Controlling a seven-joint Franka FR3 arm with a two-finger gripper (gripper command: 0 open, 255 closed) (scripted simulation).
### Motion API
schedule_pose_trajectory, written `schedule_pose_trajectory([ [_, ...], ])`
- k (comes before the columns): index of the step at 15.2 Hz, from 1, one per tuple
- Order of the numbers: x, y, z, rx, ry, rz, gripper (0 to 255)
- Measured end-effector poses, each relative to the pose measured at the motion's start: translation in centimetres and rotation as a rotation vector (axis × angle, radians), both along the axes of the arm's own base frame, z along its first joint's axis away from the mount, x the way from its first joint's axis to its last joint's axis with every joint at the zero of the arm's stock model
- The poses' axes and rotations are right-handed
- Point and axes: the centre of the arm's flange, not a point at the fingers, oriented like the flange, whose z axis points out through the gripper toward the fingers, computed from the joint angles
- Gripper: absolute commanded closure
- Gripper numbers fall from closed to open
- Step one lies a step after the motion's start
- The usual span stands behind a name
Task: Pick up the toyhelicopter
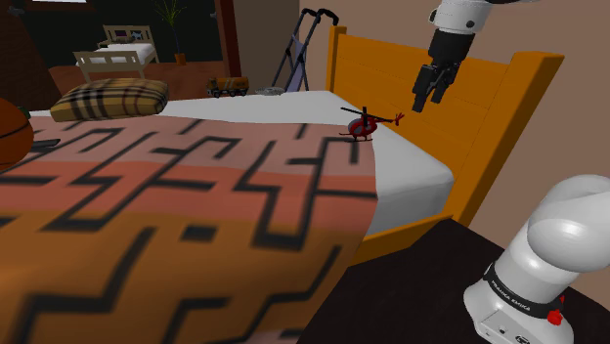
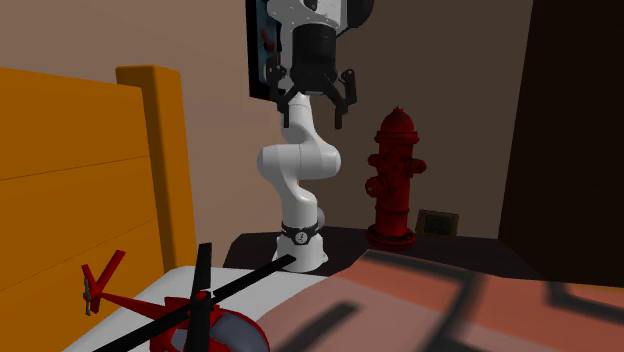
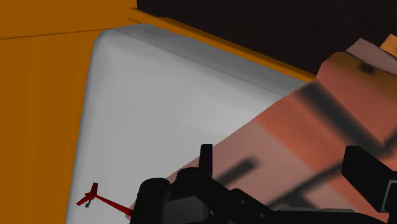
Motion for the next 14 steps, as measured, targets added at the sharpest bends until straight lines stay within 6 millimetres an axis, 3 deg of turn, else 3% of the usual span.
schedule_pose_trajectory([
  [3,1.3,-1.0,-0.4,0.003,0.006,0.008,0],
  [14,13.5,-8.5,-5.0,0.024,0.058,0.082,0],
])
